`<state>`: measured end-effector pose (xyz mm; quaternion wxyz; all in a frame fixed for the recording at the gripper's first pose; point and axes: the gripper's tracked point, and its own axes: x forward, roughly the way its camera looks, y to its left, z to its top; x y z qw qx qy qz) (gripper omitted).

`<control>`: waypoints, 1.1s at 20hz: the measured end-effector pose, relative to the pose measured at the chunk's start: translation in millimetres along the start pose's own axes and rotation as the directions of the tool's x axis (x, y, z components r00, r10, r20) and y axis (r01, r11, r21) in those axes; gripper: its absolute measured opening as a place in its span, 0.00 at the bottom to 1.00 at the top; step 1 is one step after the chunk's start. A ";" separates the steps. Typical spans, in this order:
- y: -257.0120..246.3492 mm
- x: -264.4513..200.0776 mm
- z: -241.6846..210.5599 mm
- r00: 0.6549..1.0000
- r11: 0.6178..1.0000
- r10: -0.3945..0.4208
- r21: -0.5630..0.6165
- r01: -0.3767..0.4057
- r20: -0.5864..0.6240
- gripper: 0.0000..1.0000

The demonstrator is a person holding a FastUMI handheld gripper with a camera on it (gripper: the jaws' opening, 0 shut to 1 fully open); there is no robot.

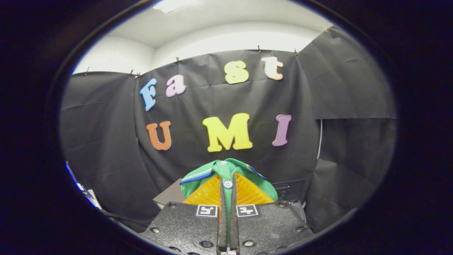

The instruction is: Put the clothes into the washing machine and then close the washing machine lid.

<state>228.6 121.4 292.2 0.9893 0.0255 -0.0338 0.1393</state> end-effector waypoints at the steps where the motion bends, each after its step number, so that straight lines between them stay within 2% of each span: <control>1: -14.8 -1.5 2.2 1.000 1.000 -0.016 -0.008 0.016 0.012 0.06; 5: -67.1 8.1 -0.6 0.999 0.999 -0.045 -0.016 0.045 0.001 0.06; 12: -141.2 80.7 -51.0 0.995 1.000 0.029 0.007 -0.029 -0.094 0.06; 17: -177.9 142.3 -117.2 0.974 0.995 0.097 -0.004 -0.100 -0.202 0.06; 22: -200.3 184.8 -198.6 0.937 0.991 0.107 -0.044 -0.129 -0.333 0.07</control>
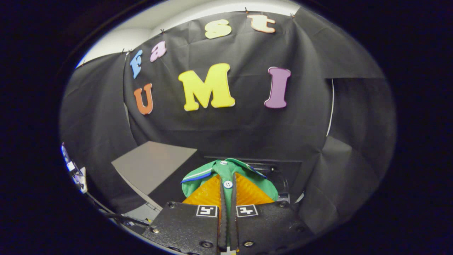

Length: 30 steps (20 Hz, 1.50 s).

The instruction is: Put the clothes into the washing machine and then close the washing machine lid.

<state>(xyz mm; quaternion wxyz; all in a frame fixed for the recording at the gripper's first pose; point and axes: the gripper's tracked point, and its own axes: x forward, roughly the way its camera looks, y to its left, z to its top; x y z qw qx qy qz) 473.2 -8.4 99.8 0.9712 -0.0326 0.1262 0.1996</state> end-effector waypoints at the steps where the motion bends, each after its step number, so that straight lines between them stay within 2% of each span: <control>1: -2.7 12.5 -16.2 1.000 1.000 0.005 -0.013 -0.005 -0.028 0.07; 7: -14.2 80.7 -104.2 0.979 0.997 0.006 -0.077 -0.022 -0.203 0.06; 14: -20.8 149.0 -183.5 0.929 0.991 -0.067 -0.130 0.020 -0.365 0.07; 21: -27.4 196.6 -240.3 0.839 0.982 -0.181 -0.142 0.125 -0.513 0.07; 24: -32.2 209.6 -263.8 0.793 0.976 -0.214 -0.095 0.195 -0.570 0.08; 27: -35.8 213.9 -284.7 0.745 0.963 -0.206 0.002 0.268 -0.635 0.10; 30: -39.7 211.9 -290.4 0.733 0.951 -0.207 0.042 0.305 -0.648 0.11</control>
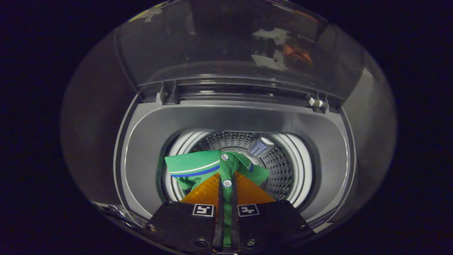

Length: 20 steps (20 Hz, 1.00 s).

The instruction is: Put the clothes into the washing machine and then close the washing machine lid.

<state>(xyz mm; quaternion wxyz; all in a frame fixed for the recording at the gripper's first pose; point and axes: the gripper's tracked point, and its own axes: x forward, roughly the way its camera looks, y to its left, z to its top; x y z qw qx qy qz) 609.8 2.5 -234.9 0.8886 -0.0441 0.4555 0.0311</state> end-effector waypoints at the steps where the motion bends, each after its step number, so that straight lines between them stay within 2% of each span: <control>1: -2.5 1.8 -1.3 1.000 1.000 -0.010 0.006 0.010 -0.001 0.12; 4: -1.3 -3.7 -4.0 1.000 0.999 -0.023 0.024 0.023 0.009 0.18; 6: 3.3 -9.9 -7.2 1.000 1.000 -0.006 0.028 0.005 0.030 0.26; 7: 4.9 -13.7 -9.4 0.999 1.000 -0.002 0.025 0.001 0.036 0.35; 9: 3.4 -18.9 -15.4 0.999 1.000 -0.009 0.029 0.008 0.046 0.68; 20: -18.0 -62.9 -40.0 0.993 0.998 0.002 0.058 -0.009 0.119 0.68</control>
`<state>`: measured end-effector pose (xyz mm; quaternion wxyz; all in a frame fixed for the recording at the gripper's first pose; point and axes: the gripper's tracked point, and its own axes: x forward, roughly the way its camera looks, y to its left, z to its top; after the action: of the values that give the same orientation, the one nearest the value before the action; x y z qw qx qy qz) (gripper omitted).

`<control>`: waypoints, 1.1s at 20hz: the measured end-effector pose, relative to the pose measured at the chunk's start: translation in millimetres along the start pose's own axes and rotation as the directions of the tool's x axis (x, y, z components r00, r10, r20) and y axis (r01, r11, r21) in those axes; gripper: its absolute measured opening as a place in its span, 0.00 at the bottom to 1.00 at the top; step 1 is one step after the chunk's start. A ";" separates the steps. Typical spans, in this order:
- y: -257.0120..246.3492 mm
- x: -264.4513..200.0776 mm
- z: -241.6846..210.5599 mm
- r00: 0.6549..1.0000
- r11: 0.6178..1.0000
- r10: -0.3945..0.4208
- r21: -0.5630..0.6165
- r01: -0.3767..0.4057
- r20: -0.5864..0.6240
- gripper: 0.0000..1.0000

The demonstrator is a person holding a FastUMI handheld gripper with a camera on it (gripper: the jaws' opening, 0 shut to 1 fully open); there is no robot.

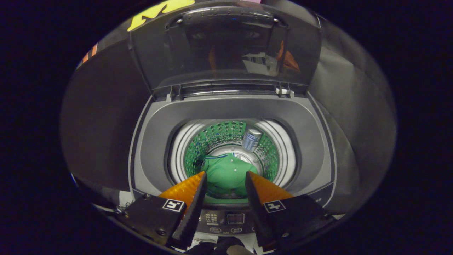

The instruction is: Put the clothes into the washing machine and then close the washing machine lid.

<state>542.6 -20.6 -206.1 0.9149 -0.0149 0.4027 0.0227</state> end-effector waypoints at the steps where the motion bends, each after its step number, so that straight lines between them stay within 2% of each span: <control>1: -2.3 -2.4 3.3 1.000 1.000 -0.003 -0.001 0.003 0.017 0.68; 5: -7.8 -29.3 22.6 0.994 1.000 0.016 -0.005 -0.016 0.108 0.67; 12: -16.4 -84.9 75.6 0.962 0.997 -0.008 -0.072 0.029 0.274 0.67; 15: -1.9 -110.1 101.0 0.943 0.996 0.047 -0.089 -0.018 0.330 0.67; 16: -0.4 -116.4 108.9 0.938 0.996 0.050 -0.092 -0.020 0.343 0.68; 17: -2.1 -123.9 116.2 0.932 0.996 0.051 -0.093 -0.018 0.360 0.74; 22: 2.4 -154.1 159.5 0.896 0.994 0.048 -0.109 0.001 0.441 0.76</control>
<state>555.9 -15.5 15.2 0.9801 -0.0533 0.1824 0.0581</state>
